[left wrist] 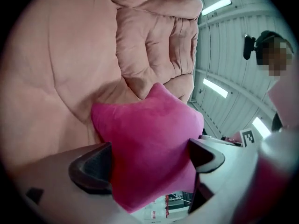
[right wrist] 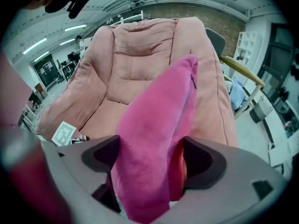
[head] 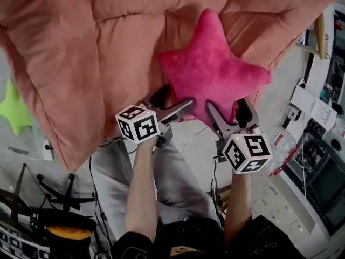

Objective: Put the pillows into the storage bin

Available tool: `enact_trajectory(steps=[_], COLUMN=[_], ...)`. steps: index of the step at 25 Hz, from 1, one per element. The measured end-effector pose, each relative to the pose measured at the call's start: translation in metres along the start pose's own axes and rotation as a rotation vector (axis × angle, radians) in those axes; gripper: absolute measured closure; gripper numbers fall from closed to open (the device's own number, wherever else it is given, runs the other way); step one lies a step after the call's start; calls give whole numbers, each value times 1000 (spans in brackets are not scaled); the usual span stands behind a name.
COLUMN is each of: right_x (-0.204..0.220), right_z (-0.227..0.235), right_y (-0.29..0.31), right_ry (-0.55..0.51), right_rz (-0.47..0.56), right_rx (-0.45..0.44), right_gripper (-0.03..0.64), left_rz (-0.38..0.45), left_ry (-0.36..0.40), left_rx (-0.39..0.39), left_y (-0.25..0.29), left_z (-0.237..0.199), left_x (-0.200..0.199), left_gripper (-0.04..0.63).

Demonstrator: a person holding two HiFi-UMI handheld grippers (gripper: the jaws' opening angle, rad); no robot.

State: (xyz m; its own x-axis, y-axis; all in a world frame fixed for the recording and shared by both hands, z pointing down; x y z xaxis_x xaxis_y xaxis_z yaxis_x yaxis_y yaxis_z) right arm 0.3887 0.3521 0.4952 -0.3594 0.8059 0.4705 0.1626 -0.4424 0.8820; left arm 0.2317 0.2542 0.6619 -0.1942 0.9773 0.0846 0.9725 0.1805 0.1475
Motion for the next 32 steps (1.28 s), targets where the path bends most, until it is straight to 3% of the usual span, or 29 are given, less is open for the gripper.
enact_trajectory(steps=[5, 12, 19, 26, 32], right_x=[1, -6, -37, -93, -135], right_z=[8, 10, 4, -19, -44], right_y=[4, 1, -25, -58, -83], right_ry=[45, 70, 147, 192, 169], right_rz=[55, 48, 186, 353, 403], right_rx=[-39, -81, -167, -321, -431], right_gripper=[204, 287, 291, 290, 290], left_rz=[-16, -23, 53, 157, 238], left_ry=[9, 34, 191, 392, 459], left_rx=[71, 22, -73, -180, -244], left_y=[12, 11, -12, -56, -94], left_z=[-3, 18, 78, 164, 218], left_x=[-8, -18, -55, -110, -135], left_gripper=[85, 155, 161, 163, 164])
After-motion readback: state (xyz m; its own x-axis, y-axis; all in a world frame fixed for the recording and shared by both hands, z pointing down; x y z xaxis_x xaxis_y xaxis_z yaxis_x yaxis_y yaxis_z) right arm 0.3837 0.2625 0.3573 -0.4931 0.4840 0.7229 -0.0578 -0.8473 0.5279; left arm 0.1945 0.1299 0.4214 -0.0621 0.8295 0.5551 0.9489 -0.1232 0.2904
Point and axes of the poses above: the fingertips, and each gripper's own axes: y forward along the fingers, z to its right, x out of its underside, the point moved 10 cm from there along -y, backward along the fingers, and after that the axes turned 2 degrees about -z, right-handed, at the moved point
